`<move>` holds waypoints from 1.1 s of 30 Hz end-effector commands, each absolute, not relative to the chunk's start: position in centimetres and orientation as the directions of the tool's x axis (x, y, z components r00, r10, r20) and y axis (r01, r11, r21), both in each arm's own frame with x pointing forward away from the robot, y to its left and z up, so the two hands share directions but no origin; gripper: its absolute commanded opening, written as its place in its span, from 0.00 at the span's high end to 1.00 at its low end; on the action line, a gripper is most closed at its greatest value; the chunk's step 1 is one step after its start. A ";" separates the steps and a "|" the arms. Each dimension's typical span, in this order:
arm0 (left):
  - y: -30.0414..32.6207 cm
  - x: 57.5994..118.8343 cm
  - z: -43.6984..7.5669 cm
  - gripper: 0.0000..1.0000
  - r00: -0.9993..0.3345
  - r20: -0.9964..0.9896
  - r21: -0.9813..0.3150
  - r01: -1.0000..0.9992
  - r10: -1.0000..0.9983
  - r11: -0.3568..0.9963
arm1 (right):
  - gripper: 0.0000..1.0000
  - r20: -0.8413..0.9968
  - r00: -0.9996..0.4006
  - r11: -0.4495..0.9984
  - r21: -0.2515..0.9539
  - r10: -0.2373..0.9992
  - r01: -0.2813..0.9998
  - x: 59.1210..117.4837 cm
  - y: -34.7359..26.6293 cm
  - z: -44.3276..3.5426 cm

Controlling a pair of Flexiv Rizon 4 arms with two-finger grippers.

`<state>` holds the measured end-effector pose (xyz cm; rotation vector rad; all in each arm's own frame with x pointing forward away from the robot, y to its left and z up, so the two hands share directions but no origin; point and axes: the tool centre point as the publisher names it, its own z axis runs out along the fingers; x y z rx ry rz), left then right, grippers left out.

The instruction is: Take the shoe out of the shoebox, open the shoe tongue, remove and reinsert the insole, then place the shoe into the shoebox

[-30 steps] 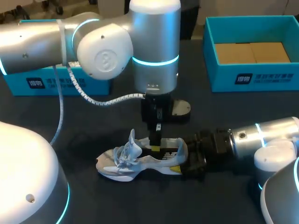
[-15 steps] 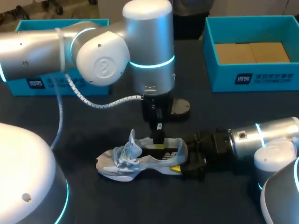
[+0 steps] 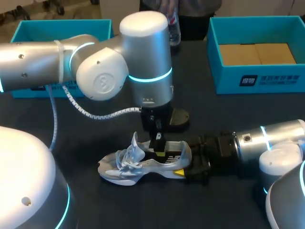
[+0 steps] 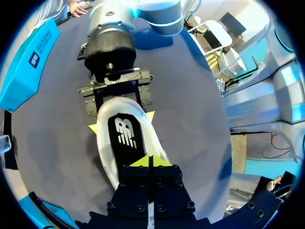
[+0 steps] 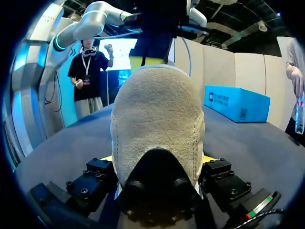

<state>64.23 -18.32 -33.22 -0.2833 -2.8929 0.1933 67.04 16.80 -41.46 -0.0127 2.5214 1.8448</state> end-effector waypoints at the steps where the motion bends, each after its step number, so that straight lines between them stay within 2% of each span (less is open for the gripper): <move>1: -17.9 64.7 -34.7 1.00 -0.953 0.226 -0.159 0.170 0.204 0.973 | 1.00 -0.021 -1.000 0.305 0.952 0.005 -0.018 66.9 16.8 -41.3; 14: -19.3 63.7 -36.7 1.00 -0.938 0.275 -0.115 0.184 0.210 0.976 | 1.00 -0.021 -1.000 0.305 0.952 0.005 -0.018 66.9 16.8 -41.3; 33: -16.3 62.0 -38.8 1.00 -0.946 0.274 -0.031 0.173 0.175 0.984 | 1.00 -0.021 -1.000 0.305 0.952 0.005 -0.018 66.9 16.8 -41.3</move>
